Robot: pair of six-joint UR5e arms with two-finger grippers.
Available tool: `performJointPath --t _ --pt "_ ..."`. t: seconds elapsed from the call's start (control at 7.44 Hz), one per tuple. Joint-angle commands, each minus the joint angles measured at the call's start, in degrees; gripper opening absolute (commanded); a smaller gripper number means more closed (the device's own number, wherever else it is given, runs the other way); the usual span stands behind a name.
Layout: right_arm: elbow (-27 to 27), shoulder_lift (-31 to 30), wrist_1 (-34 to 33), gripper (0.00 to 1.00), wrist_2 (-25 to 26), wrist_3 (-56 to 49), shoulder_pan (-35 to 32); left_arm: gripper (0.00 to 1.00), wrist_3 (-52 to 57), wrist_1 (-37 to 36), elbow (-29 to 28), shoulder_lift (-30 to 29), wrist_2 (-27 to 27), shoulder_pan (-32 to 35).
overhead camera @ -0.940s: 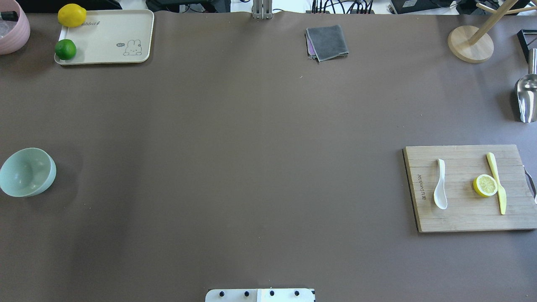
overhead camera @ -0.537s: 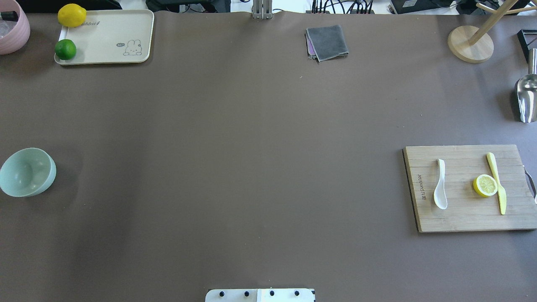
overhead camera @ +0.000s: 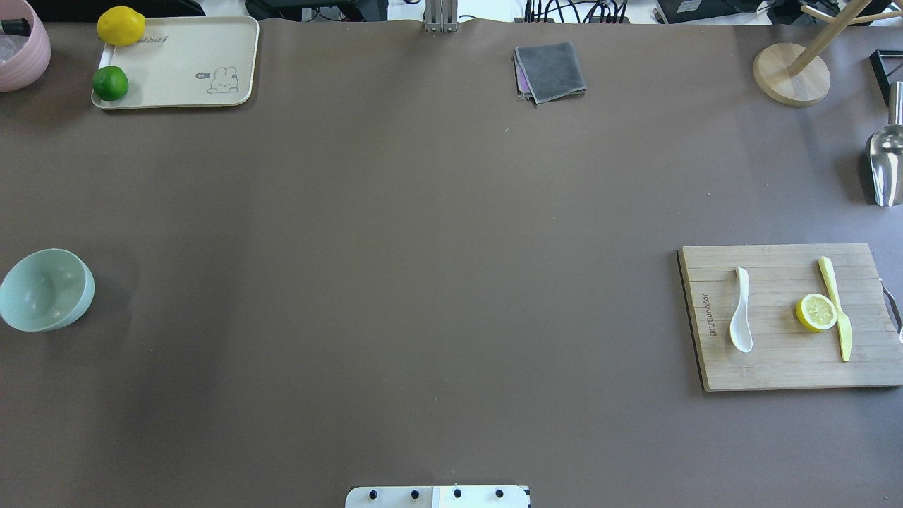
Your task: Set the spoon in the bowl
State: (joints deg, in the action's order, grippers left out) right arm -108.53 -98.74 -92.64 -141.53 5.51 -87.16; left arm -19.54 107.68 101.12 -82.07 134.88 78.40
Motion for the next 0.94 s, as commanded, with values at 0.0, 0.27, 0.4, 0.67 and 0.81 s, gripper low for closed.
performJointPath --t 0.0,0.27,0.4,0.67,0.81 --pt "-0.2 0.3 0.0 1.00 0.0 0.1 2.4 0.97 -5.5 2.8 -0.7 -0.5 -2.0 -7.2" --pt "-0.9 0.8 0.1 1.00 0.2 1.0 5.4 0.95 -6.1 9.8 -5.6 -0.5 -2.0 -9.3" --pt "-1.4 1.0 0.0 1.00 0.3 1.5 6.4 0.90 -7.4 12.4 -7.7 -0.5 -2.1 -9.9" --pt "-2.1 1.1 0.1 1.00 0.2 1.4 7.5 0.85 -7.4 14.8 -8.9 -0.6 -2.1 -11.9" --pt "-2.3 1.0 0.1 1.00 0.3 1.4 7.7 0.82 -7.4 14.8 -8.9 -0.6 -3.3 -13.5"
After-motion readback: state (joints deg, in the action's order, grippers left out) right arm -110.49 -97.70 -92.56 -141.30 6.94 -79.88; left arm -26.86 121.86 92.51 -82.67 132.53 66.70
